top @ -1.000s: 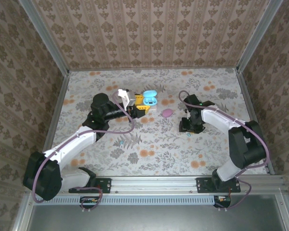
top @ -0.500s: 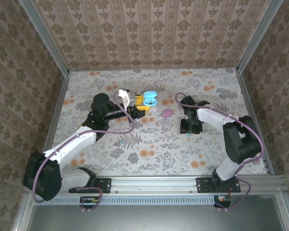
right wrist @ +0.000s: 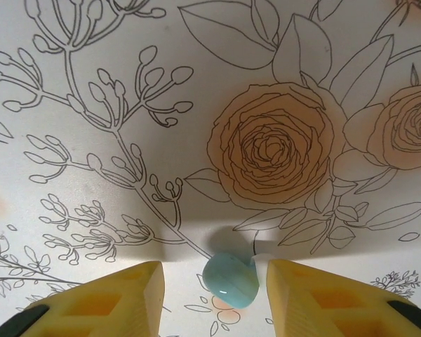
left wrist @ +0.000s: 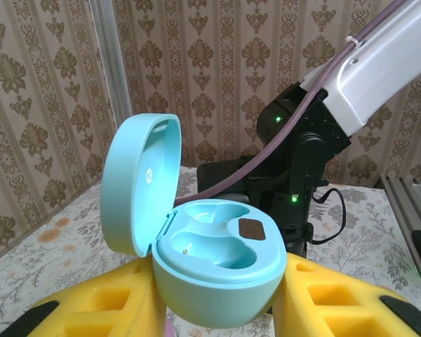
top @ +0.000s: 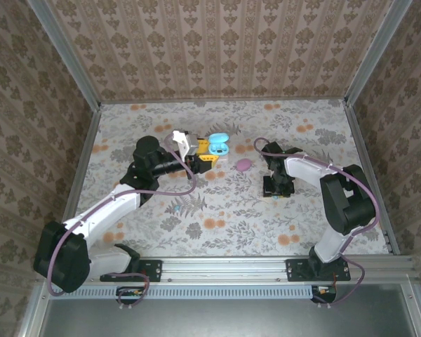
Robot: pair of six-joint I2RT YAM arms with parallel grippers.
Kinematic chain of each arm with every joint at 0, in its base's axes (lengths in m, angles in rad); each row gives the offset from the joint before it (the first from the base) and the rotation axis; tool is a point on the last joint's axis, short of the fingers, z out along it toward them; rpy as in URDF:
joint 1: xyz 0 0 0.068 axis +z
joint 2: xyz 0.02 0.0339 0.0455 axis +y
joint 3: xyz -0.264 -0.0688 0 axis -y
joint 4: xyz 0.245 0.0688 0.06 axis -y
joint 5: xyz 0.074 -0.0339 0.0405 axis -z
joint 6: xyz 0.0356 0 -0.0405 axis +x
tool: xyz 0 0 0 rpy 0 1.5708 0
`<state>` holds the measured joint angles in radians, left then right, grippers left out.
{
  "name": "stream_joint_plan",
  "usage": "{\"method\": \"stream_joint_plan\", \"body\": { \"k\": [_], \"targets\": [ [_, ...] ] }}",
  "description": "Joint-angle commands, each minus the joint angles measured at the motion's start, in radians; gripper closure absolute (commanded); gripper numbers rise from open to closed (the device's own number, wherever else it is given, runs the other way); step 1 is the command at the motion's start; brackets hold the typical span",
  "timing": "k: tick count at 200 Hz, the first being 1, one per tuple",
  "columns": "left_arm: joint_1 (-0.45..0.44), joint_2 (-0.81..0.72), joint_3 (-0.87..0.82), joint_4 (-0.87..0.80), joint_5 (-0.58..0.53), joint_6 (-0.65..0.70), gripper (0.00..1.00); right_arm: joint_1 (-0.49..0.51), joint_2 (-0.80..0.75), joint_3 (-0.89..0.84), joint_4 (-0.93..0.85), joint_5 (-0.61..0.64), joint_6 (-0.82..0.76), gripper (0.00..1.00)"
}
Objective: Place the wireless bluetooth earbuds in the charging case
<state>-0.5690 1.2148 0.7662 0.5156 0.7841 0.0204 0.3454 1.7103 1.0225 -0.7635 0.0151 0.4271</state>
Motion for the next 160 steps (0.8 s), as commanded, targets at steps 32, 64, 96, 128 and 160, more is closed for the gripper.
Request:
{"method": "stream_joint_plan", "body": {
  "k": [32,64,96,128,160],
  "targets": [
    [-0.005,-0.024,0.0,-0.002,-0.004,0.021,0.61,0.008,0.015,0.018,-0.022,0.048,0.02,0.57],
    [-0.005,-0.026,0.002,-0.003,-0.006,0.018,0.6,0.009,0.023,0.022,-0.024,0.077,0.018,0.6],
    [-0.005,-0.027,0.004,-0.006,-0.005,0.021,0.6,0.009,0.036,0.019,-0.022,0.072,0.018,0.6],
    [-0.005,-0.026,0.004,-0.011,-0.006,0.022,0.6,0.009,0.03,0.019,-0.016,0.084,0.013,0.62],
    [-0.005,-0.023,0.005,-0.009,-0.006,0.021,0.6,0.006,0.022,0.02,-0.014,0.105,0.01,0.65]
  ]
}}
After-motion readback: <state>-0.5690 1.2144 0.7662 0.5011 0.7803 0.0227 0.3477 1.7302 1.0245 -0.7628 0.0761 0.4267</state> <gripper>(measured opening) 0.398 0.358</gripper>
